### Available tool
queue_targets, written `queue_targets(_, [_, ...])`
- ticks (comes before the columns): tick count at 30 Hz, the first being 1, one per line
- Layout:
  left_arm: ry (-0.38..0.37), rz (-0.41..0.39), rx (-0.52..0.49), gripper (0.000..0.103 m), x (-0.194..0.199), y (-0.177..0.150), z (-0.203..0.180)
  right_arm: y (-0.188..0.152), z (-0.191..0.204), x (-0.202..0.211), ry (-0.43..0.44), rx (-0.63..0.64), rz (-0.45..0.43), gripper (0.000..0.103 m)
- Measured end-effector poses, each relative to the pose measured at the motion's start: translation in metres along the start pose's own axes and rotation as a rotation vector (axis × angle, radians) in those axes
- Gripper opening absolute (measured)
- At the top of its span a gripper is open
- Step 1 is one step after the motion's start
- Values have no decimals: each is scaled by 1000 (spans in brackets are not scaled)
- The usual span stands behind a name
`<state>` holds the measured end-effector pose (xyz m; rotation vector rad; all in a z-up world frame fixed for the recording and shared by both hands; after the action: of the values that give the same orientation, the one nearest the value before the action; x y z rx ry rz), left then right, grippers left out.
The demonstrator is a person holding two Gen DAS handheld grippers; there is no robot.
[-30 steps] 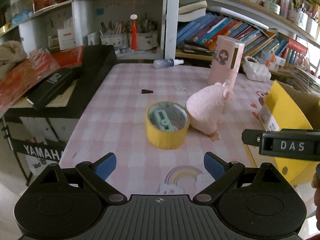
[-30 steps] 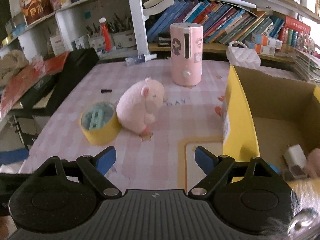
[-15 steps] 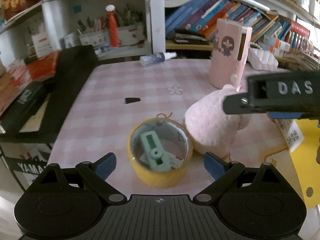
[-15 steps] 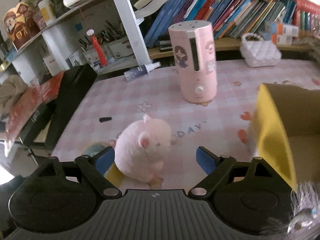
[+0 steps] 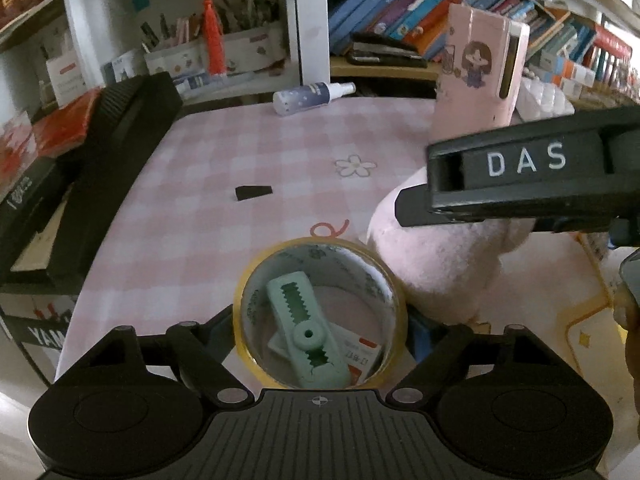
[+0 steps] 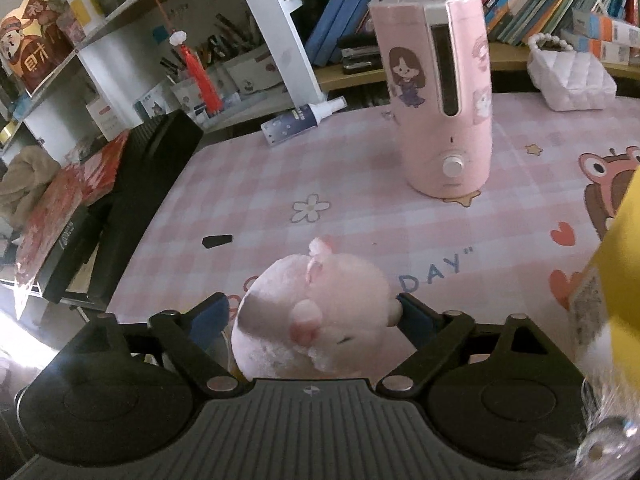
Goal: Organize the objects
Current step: 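Grasp the yellow tape roll with the left tool while the right tool grasps the pink pig, then carry the tape roll and pink pig with both tools toward the yellow box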
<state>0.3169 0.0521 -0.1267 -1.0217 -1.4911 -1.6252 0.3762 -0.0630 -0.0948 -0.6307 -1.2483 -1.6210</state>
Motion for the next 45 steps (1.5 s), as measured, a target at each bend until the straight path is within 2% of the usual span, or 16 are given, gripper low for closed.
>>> queue_targets(4, [-9, -52, 11, 83, 19, 1, 2, 0, 2, 10, 22, 30, -28, 63])
queue_targets(10, [-26, -101, 28, 83, 52, -8, 5, -7, 3, 46, -10, 56, -110, 63])
queue_targets(17, [-49, -133, 57, 84, 83, -30, 8, -28, -6, 82, -64, 57, -152, 63])
queue_targets(28, [-67, -190, 60, 84, 127, -65, 8, -82, -2, 112, -132, 98, -135, 63])
queue_targets(45, [-112, -194, 54, 84, 158, -127, 6, -160, 17, 136, -165, 93, -98, 63])
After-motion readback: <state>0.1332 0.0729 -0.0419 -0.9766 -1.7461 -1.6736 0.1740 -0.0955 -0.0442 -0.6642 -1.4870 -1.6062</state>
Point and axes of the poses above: each gripper's, at about its wrist camera, not at the fingertips, and x roughly against the way its jaws point, z to its left, y to its top, the point moved 7 cm from there along -x, roughly the way its jaws point, and after that the axes turned 15 degrees about z, right-handed, at the moved point
